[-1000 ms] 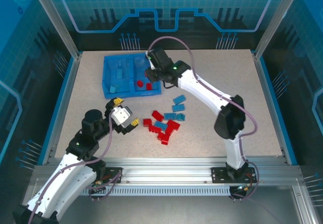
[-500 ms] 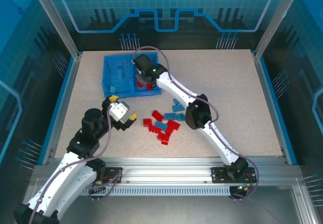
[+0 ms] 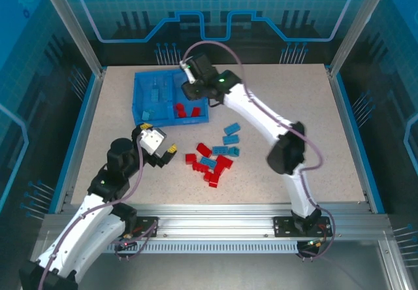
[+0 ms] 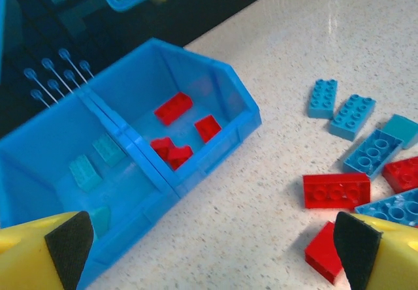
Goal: Sort the legos into containers by color
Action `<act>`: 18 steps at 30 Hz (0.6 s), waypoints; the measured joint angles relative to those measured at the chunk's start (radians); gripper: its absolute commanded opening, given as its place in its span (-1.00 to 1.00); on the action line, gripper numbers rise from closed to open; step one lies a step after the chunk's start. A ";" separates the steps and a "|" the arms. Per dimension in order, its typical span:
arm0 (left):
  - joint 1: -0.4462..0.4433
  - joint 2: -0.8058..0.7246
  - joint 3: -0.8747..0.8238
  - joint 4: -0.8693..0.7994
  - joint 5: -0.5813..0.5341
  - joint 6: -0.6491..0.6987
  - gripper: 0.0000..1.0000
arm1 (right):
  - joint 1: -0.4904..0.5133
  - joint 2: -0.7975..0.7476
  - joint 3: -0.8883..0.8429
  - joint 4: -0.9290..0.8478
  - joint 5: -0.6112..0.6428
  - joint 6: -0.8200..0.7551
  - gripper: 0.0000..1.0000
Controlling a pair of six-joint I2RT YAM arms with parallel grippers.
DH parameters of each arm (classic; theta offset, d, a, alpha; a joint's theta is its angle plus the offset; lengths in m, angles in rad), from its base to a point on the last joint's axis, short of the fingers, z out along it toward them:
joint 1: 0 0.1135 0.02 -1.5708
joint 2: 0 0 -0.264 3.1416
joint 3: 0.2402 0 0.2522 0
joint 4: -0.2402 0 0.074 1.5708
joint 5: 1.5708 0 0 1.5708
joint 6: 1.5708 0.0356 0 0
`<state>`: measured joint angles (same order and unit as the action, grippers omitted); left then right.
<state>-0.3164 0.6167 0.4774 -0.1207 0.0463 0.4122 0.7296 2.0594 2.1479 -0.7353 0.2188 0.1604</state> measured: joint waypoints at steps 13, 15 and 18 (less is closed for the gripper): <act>-0.211 0.620 0.612 -0.162 0.009 -0.518 0.86 | -0.336 -0.910 -1.028 0.196 -0.247 0.166 0.93; -0.262 0.781 0.753 -0.230 0.005 -0.566 0.86 | -0.380 -1.005 -1.108 0.192 -0.277 0.192 1.00; -0.324 1.025 0.992 -0.351 -0.014 -0.605 0.86 | -0.418 -1.133 -1.190 0.179 -0.308 0.225 1.00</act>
<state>-0.6403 1.6421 1.4696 -0.4713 0.0319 -0.1932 0.3115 0.9268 0.9581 -0.5560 -0.0895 0.3859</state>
